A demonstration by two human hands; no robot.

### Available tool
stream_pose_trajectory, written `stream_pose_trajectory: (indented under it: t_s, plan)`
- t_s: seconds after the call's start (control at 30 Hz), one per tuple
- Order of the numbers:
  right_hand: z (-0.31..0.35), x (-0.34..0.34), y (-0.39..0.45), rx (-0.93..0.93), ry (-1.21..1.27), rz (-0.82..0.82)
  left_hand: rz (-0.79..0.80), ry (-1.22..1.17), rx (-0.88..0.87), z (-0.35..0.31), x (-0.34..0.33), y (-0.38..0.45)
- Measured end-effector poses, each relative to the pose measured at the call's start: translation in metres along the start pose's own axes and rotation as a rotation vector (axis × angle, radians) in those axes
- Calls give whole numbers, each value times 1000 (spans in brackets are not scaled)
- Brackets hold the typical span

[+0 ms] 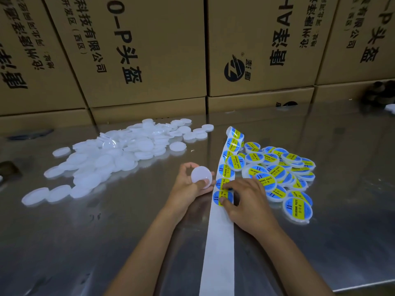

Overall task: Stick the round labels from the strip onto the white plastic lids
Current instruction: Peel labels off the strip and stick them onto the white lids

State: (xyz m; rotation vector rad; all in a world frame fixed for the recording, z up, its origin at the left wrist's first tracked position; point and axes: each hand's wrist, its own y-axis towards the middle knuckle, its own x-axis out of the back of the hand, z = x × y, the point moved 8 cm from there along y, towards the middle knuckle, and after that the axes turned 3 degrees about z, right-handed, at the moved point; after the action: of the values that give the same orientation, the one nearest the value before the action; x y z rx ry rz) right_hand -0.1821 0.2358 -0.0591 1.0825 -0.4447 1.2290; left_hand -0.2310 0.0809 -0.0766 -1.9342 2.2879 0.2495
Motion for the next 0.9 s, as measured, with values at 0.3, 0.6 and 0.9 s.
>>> stream_pose_trajectory:
  t_s: [0.3,0.6,0.9]
  plan:
    - [1,1,1,12,81,-9,59,157,-64,-11,-12,-3]
    - [9,6,-1,66,98,-20,91,158,-104,-18,-19,-6]
    - [16,15,-3,111,149,-115,130,169,-98,-19,-30,-10]
